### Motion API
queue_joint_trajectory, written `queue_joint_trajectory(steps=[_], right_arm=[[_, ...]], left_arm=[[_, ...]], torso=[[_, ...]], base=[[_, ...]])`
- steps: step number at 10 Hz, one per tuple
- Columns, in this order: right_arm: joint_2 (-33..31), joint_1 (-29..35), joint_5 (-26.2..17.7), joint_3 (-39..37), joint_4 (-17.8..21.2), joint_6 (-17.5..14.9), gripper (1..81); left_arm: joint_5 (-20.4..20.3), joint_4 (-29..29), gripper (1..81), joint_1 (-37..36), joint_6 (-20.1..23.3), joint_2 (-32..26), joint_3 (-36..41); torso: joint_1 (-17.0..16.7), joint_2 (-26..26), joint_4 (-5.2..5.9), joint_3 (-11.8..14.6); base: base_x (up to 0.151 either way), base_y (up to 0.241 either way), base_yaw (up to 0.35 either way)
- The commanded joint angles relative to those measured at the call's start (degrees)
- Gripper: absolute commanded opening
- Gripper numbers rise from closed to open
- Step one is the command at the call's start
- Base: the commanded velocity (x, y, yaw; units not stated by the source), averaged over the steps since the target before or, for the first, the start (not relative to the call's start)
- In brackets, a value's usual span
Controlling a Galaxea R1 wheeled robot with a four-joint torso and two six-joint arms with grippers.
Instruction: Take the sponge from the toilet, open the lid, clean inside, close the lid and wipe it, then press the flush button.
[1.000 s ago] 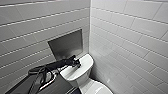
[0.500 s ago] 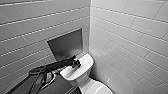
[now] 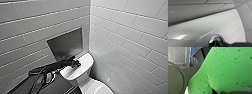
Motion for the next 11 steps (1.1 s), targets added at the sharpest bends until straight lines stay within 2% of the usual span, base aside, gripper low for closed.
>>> queue_joint_trajectory(steps=[1,8,10,11], right_arm=[[-0.75,-0.38,-3.3,1.04,-0.22,-0.16,1.0],[0.31,-0.29,-3.3,-0.27,0.04,-0.16,1.0],[0.31,-0.2,-3.3,-0.19,0.13,-0.16,1.0],[0.31,-0.38,-3.3,-0.27,0.04,-0.16,1.0]], left_arm=[[1.99,1.71,1.0,-8.05,0.06,0.27,-0.02],[2.87,3.3,1.0,-7.16,-0.11,0.45,0.33],[3.56,2.77,1.0,-10.41,-0.38,-0.77,3.38],[4.45,1.64,1.0,-11.81,-0.46,-2.7,7.51]], torso=[[0.0,0.0,0.0,0.0],[0.0,0.0,0.0,0.0],[0.0,0.0,0.0,0.0],[0.0,0.0,0.0,0.0]], base=[[0.0,0.0,0.0],[0.0,0.0,0.0],[0.0,0.0,0.0],[0.0,0.0,0.0]])
